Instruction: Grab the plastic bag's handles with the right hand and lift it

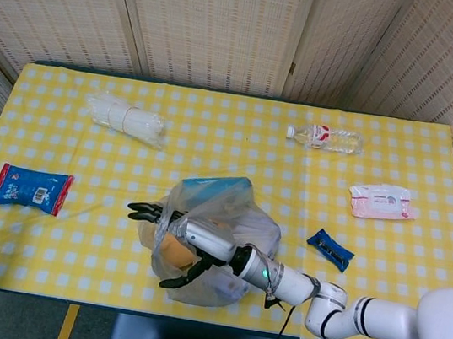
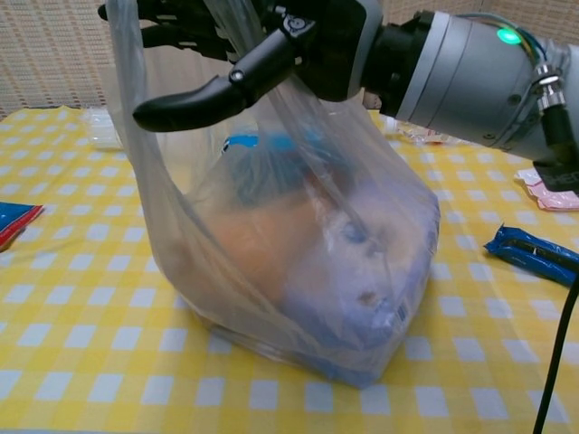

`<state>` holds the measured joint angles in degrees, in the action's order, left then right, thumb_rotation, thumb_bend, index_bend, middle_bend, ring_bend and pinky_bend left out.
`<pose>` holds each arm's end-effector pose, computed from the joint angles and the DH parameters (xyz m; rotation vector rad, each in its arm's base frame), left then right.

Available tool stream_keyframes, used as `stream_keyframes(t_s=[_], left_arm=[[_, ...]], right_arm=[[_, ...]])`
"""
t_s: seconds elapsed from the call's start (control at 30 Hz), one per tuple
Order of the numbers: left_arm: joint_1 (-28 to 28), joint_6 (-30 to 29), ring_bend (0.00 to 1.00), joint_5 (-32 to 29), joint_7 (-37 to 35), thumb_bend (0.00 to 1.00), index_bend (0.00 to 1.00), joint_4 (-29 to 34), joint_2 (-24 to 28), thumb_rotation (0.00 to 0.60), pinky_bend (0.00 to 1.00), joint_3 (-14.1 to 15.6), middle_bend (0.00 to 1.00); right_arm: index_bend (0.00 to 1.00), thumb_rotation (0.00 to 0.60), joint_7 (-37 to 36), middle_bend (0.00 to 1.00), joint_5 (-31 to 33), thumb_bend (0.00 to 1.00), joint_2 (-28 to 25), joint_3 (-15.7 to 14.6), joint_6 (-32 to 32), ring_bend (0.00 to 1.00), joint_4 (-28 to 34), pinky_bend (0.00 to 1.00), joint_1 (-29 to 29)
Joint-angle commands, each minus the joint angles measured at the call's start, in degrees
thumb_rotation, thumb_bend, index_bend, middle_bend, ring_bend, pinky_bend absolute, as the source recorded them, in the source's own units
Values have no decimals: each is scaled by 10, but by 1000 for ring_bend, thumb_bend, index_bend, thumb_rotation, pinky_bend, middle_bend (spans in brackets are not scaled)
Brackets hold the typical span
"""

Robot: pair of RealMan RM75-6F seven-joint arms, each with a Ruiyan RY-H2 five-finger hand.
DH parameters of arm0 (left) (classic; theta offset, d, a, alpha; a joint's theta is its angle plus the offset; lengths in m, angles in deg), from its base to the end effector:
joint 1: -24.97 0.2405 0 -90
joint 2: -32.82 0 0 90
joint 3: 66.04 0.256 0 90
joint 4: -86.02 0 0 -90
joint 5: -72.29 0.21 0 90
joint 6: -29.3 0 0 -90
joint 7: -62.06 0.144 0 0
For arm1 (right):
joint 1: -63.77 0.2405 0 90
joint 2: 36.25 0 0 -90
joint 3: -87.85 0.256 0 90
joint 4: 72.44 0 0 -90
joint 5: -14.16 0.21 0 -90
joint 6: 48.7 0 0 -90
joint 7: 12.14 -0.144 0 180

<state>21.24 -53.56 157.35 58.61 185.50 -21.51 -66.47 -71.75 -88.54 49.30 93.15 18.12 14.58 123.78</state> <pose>-0.3089 0.1645 0.1916 -1.3912 -0.9910 -0.8426 0.0029 -0.3017 0.0052 -1.9062 1.3637 -1.6022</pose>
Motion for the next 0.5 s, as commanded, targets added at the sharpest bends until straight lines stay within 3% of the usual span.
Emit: stream_keyframes(t_s=[0.03, 0.5], left_arm=[[0, 1, 67, -1, 1, 193, 27, 0, 0, 600, 0, 0, 127], [0, 0, 67, -2, -3, 193, 19, 0, 2, 600, 0, -1, 127]], right_arm=[[0, 600, -41, 0, -5, 213, 18, 0, 13, 37, -20, 0, 9], [0, 600, -213, 0, 23, 212, 72, 29, 56, 83, -75, 0, 32]])
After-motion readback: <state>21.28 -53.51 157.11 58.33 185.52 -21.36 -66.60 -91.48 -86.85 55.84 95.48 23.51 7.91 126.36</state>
